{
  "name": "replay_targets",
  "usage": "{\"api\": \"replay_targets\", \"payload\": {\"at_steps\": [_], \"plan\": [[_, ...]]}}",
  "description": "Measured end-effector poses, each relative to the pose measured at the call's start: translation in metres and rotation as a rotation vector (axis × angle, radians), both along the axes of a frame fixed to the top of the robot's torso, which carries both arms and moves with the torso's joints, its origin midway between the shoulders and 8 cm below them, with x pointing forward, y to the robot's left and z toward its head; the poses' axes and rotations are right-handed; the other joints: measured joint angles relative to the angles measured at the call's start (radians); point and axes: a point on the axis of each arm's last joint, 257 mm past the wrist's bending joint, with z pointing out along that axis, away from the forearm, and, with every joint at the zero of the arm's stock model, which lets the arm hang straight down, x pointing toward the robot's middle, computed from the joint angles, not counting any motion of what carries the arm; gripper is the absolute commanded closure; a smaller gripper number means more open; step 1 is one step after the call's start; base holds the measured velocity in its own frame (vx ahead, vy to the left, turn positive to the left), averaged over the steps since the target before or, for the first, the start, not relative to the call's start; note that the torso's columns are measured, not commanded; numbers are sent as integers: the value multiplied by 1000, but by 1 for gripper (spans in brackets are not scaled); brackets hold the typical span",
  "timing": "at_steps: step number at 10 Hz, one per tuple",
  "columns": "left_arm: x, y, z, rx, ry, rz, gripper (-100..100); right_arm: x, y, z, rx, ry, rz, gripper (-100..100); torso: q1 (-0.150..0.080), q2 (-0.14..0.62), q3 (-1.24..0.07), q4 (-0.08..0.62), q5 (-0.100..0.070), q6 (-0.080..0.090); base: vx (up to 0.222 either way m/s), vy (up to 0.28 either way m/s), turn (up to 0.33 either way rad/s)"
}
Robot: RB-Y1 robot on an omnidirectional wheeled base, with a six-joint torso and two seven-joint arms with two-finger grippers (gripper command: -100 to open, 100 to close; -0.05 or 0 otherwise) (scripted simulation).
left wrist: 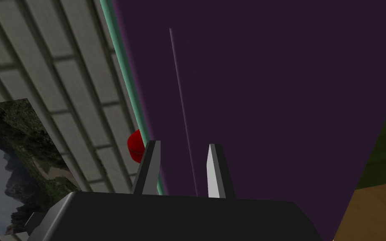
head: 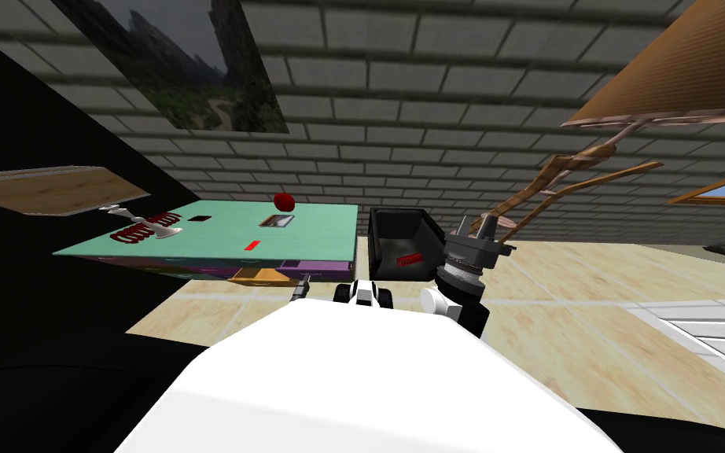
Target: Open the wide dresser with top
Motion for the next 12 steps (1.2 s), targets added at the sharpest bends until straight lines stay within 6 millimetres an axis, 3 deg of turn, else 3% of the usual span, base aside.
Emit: {"api": "replay_targets", "payload": {"at_steps": [12], "plan": [[-40,-8,5,-3,-1,-32,100,0,0,0,0,0,0,0,1,-3,-2,-4,1,-3,-105,-8,20]]}}
